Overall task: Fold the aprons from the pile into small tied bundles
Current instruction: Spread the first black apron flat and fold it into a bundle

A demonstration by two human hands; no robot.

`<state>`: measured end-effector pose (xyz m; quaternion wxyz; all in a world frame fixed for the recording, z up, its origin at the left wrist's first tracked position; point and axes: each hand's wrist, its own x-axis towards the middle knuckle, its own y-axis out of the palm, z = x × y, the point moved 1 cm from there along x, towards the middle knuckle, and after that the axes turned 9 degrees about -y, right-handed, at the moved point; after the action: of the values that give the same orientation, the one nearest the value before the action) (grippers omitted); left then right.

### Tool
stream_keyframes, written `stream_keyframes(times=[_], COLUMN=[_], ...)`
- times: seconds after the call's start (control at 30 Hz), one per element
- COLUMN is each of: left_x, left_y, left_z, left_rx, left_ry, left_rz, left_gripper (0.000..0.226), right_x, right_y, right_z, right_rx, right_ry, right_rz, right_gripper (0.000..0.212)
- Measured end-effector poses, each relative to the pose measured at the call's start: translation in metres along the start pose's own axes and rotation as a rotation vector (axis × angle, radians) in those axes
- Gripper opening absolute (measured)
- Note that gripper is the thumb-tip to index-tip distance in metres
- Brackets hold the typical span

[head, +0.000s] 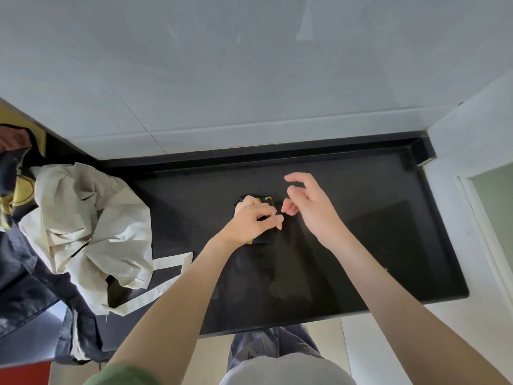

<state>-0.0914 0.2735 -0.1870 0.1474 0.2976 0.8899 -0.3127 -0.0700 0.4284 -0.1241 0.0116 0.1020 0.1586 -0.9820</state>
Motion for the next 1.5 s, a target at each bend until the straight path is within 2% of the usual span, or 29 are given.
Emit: stream_keyframes(times=[0.1,0.23,0.33,0.47,0.63,0.7,0.77,0.83,1.03,1.2,1.33,1.4,1.5], left_x=[-0.003,-0.005,-0.006,-0.004,-0.004,-0.004,-0.006,-0.007,-0.005,-0.005,-0.006,-0.007,-0.006], left_y=[-0.002,-0.004,-0.004,-0.008,-0.006,-0.008,-0.010,-0.011,-0.005,0.001,0.000,-0.003,-0.004], left_z=[-0.005,-0.007,-0.005,-0.003,0.003,0.004,0.003,0.004,0.007,0.004,0.002,0.003,0.004], left_rx=[-0.111,-0.191,-0.280,-0.331,-0.334,-0.388,-0.470,-0.500,-0.482,-0.640,-0.664,-0.719,-0.722], left_ry=[-0.131,-0.192,-0.202,-0.171,-0.149,-0.128,-0.093,-0.073,-0.062,-0.084,-0.119,-0.127,-0.145], left_rz=[0.009,0.011,-0.017,-0.034,-0.026,-0.040,-0.031,-0.025,-0.102,-0.147,-0.136,-0.134,-0.143], left_gripper=[0.047,0.049,0.046,0.041,0.036,0.037,0.042,0.043,0.031,0.035,0.034,0.034,0.035], right_x=[0.003,-0.008,-0.015,-0.017,-0.017,-0.017,-0.014,-0.011,-0.008,0.002,0.007,0.005,-0.004], right_y=[0.000,0.005,0.014,0.025,0.022,0.020,0.021,0.026,0.040,0.033,0.036,0.040,0.047], right_z=[-0.011,-0.027,-0.031,-0.033,-0.037,-0.033,-0.030,-0.028,-0.031,-0.028,-0.021,-0.018,-0.020], right_rx=[-0.031,-0.123,-0.179,-0.089,0.155,0.060,-0.183,-0.299,-0.261,-0.297,-0.408,-0.306,0.184], right_ry=[0.011,0.146,0.159,0.146,0.207,0.180,0.116,0.084,0.122,0.127,0.098,0.157,0.369], right_rz=[-0.058,0.199,0.286,0.279,0.260,0.322,0.362,0.335,0.235,0.157,0.200,0.176,0.000], right_gripper=[0.024,0.035,0.032,0.040,0.024,0.016,0.022,0.021,0.010,0.026,0.039,0.038,0.025])
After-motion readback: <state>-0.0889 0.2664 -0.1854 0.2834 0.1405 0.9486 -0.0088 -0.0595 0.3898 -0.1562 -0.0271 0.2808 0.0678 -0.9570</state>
